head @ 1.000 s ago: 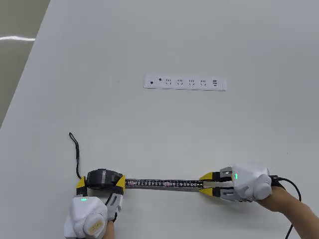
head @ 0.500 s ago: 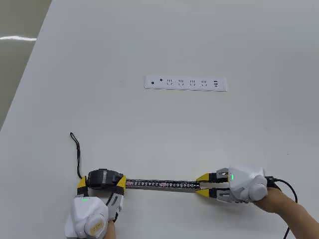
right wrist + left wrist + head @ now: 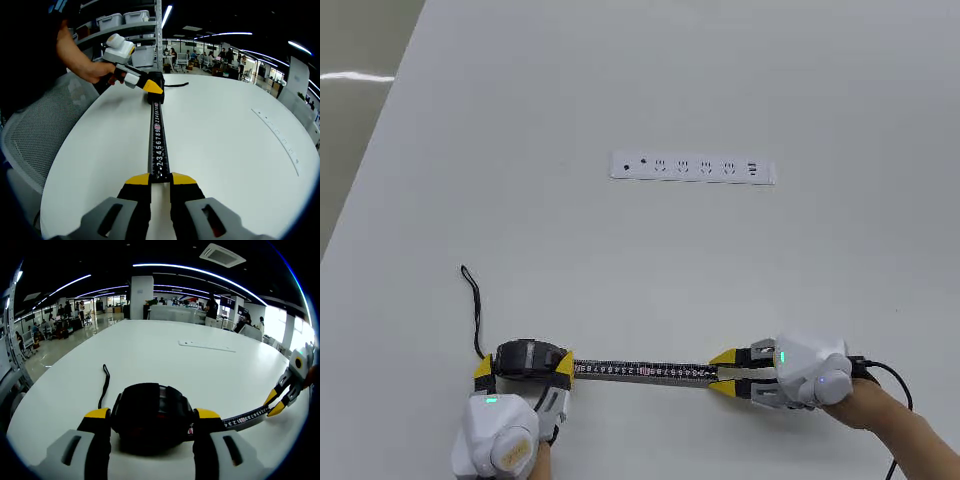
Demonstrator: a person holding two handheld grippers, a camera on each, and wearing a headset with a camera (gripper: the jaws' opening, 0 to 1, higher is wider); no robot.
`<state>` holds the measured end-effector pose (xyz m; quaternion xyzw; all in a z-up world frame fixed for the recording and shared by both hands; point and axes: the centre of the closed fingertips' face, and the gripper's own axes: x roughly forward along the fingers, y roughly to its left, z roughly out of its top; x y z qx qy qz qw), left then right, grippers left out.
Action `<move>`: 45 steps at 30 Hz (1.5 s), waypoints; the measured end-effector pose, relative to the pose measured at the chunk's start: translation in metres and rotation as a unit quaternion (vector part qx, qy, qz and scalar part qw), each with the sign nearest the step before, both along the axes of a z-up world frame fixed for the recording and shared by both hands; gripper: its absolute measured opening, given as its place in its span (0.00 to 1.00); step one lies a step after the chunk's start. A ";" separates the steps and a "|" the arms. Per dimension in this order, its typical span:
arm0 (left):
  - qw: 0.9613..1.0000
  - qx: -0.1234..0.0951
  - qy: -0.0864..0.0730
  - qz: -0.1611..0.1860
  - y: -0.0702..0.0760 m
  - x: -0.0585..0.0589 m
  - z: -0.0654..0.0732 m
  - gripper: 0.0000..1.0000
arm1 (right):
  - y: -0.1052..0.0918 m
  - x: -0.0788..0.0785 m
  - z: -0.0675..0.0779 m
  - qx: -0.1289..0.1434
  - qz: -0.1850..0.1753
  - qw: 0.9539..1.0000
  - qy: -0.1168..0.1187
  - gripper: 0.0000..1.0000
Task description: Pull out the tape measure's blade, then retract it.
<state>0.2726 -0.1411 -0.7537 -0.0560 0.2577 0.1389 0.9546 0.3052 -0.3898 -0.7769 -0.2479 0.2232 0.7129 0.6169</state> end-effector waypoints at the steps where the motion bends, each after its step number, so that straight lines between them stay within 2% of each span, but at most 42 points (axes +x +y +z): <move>1: 1.000 -0.005 0.000 0.003 0.000 0.000 -0.001 0.64 | 0.000 0.000 0.000 0.000 0.000 1.000 0.001 0.12; 10: 0.999 -0.025 -0.008 0.021 0.001 0.004 0.000 0.66 | 0.000 0.000 0.001 -0.001 -0.001 1.000 -0.001 0.12; 16: 0.999 -0.029 -0.006 0.023 0.002 0.003 0.000 0.65 | 0.000 0.000 0.000 -0.002 -0.003 1.000 -0.001 0.12; 45: 0.999 -0.029 -0.002 0.021 0.002 0.003 0.000 0.62 | 0.019 -0.003 0.004 0.001 -0.002 1.000 0.000 0.12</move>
